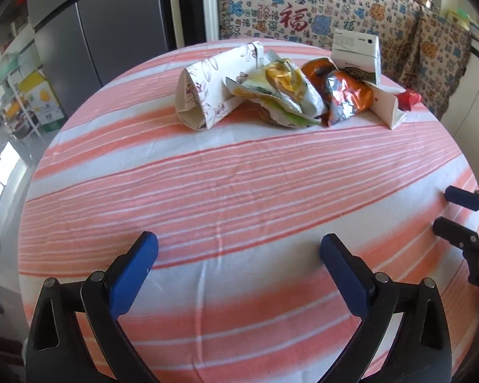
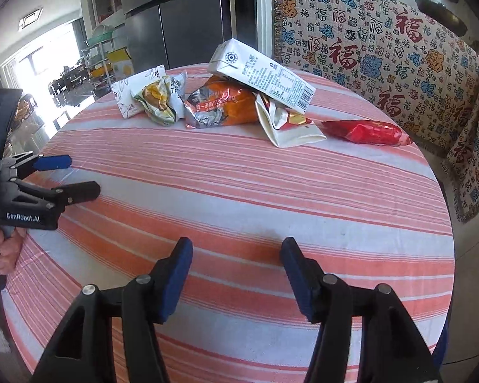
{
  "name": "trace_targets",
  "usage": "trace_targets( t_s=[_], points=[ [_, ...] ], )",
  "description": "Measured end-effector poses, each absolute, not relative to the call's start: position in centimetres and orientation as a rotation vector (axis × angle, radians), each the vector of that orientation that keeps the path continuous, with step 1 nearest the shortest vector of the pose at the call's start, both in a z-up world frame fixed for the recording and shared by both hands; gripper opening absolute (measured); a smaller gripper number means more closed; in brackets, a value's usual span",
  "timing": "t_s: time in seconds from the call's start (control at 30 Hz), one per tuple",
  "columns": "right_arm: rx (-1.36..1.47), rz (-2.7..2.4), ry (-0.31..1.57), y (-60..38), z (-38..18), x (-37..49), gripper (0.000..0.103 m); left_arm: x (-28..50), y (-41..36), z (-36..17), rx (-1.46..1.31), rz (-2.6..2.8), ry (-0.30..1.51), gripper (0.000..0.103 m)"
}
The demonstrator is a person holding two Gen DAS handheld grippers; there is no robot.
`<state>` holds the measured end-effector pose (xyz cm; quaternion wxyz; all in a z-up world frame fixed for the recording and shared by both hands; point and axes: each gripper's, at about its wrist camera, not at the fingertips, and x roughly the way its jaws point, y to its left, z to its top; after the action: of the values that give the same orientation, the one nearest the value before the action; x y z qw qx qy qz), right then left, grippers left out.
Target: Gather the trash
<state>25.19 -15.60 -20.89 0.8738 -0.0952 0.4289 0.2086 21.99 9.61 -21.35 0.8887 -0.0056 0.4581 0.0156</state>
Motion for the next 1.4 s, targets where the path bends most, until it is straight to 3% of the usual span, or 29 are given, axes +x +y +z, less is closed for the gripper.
trace_targets(
  t_s=[0.07, 0.17, 0.33, 0.43, 0.5, 0.53, 0.57, 0.6, 0.7, 0.97, 1.13, 1.2, 1.27, 1.4],
  points=[
    [-0.219, 0.431, 0.888, -15.3, -20.9, 25.0, 0.062, 23.3, 10.7, -21.2, -0.004, 0.028, 0.952, 0.101],
    [-0.220, 0.431, 0.885, -15.2, -20.9, 25.0, 0.062, 25.6, 11.6, -20.1, 0.033, 0.032, 0.933, 0.090],
    [-0.213, 0.437, 0.890, -15.2, -20.9, 25.2, 0.064, 29.2, 11.8, -18.1, 0.119, -0.017, 0.881, 0.090],
    [-0.211, 0.439, 0.892, -15.3, -20.8, 25.3, 0.064, 30.8, 11.4, -17.9, 0.161, -0.063, 0.867, 0.082],
    [-0.211, 0.439, 0.892, -15.3, -20.8, 25.3, 0.065, 31.2, 10.8, -17.9, 0.180, -0.098, 0.860, 0.062],
    [-0.209, 0.440, 0.893, -15.3, -20.8, 25.3, 0.065, 31.2, 10.7, -18.0, 0.189, -0.100, 0.858, 0.056],
    [-0.208, 0.441, 0.893, -15.3, -20.8, 25.3, 0.065, 31.0, 10.6, -17.9, 0.199, -0.092, 0.850, 0.042],
    [-0.208, 0.443, 0.894, -15.3, -20.8, 25.3, 0.066, 31.0, 10.4, -18.0, 0.195, -0.096, 0.845, 0.034],
    [-0.208, 0.446, 0.895, -15.2, -20.7, 25.3, 0.066, 29.3, 11.6, -17.5, 0.107, -0.084, 0.845, 0.031],
    [-0.211, 0.446, 0.897, -15.2, -20.6, 25.4, 0.067, 21.0, 11.6, -16.3, -0.089, 0.013, 0.911, 0.030],
    [-0.212, 0.445, 0.898, -15.2, -20.6, 25.4, 0.067, 16.8, 10.3, -17.3, -0.134, 0.001, 0.929, 0.040],
    [-0.211, 0.446, 0.899, -15.2, -20.6, 25.4, 0.067, 16.7, 10.1, -17.7, -0.132, -0.025, 0.929, 0.067],
    [-0.211, 0.446, 0.899, -15.2, -20.5, 25.4, 0.067, 17.2, 9.8, -18.1, -0.106, -0.021, 0.923, 0.080],
    [-0.211, 0.446, 0.900, -15.2, -20.5, 25.4, 0.067, 19.1, 8.8, -18.7, -0.021, -0.045, 0.900, 0.083]
  ],
)
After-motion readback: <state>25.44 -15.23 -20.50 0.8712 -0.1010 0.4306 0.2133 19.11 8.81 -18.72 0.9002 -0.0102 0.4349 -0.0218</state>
